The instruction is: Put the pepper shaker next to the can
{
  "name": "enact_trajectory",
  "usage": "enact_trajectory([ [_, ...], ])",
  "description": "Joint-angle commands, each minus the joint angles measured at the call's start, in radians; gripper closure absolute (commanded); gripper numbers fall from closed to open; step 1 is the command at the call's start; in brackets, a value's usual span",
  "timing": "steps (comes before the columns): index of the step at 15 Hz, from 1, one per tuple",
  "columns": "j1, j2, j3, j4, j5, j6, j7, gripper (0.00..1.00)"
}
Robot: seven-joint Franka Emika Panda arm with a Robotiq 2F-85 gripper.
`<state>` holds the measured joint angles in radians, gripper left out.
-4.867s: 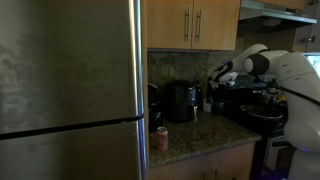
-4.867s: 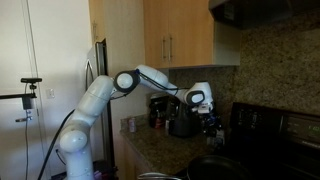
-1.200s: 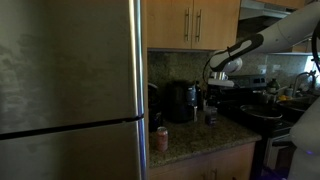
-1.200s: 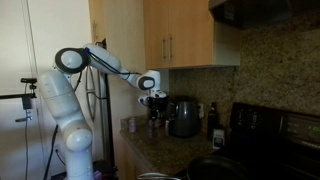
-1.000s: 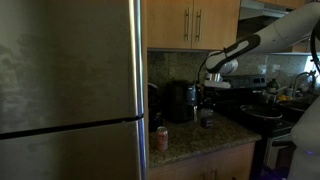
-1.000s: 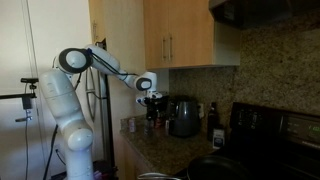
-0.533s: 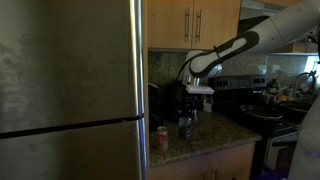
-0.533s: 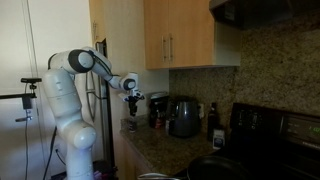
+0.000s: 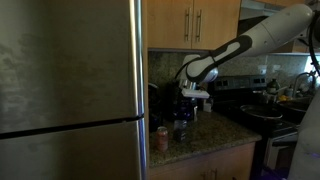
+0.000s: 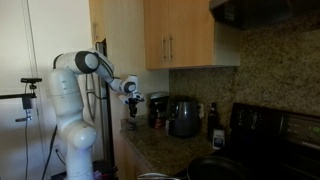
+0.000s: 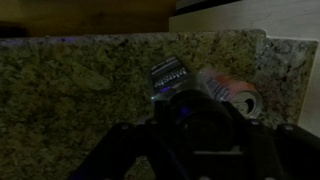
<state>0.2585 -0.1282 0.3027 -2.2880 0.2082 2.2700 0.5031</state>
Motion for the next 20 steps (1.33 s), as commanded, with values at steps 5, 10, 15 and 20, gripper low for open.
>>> enact_trajectory([
  [5,0.006,0.118,-0.001,0.023,-0.018,0.148,0.044,0.66],
  [10,0.003,0.126,-0.01,0.034,-0.112,0.124,0.061,0.66],
  [15,0.003,0.127,-0.016,0.05,-0.208,0.076,0.074,0.66],
  [20,0.005,0.131,-0.015,0.065,-0.181,0.022,0.048,0.66],
])
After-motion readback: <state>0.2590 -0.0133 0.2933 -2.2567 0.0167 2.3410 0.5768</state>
